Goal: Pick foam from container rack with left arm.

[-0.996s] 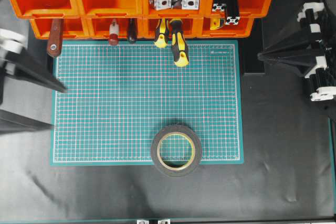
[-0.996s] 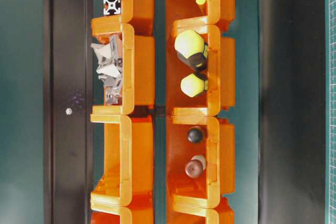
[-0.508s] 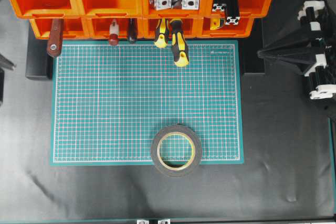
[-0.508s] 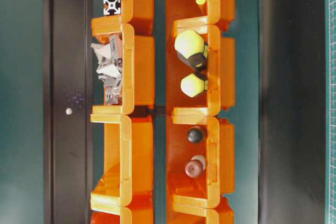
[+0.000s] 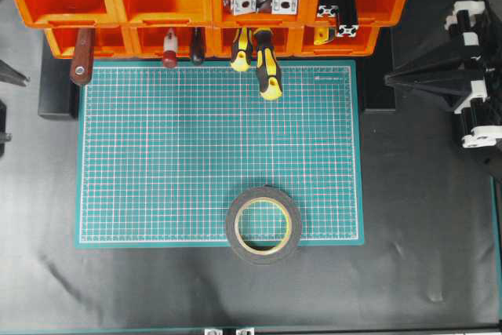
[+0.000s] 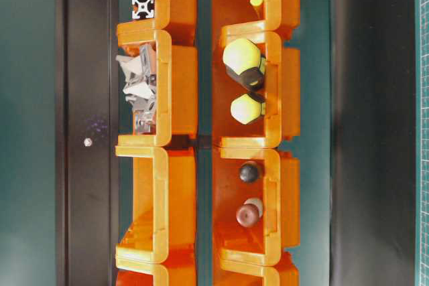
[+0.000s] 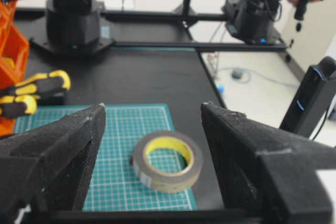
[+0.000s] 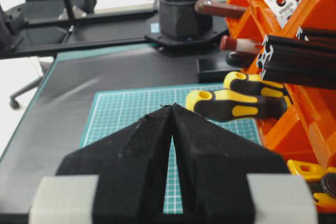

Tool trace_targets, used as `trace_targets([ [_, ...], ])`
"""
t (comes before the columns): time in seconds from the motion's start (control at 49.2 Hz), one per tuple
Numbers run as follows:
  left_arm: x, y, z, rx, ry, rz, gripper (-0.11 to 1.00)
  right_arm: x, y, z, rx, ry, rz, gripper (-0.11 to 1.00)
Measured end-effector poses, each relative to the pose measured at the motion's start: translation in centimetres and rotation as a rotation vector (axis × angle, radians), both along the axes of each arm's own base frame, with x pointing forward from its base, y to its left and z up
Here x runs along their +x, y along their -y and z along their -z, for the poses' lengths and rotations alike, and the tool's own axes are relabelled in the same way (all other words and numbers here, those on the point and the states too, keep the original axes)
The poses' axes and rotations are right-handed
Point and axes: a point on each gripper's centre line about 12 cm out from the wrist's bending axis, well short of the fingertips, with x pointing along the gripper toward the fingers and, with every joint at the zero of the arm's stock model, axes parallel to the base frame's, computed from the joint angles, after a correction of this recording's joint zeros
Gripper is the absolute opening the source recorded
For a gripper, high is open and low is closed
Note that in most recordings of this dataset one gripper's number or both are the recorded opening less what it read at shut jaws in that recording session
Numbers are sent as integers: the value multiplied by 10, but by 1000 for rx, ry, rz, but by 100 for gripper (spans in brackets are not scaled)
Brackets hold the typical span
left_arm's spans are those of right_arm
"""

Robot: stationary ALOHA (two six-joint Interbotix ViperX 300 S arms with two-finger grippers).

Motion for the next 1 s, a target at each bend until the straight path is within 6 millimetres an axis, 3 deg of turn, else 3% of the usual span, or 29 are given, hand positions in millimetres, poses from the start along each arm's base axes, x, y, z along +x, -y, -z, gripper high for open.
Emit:
trace_targets([
  [0.427, 5, 2, 11, -4, -37, 7, 71, -1, -1, 9, -13, -32, -5, 0],
  [0.996, 4, 4, 11, -9, -9, 20, 71, -2, -1, 11, -7, -40, -5, 0],
])
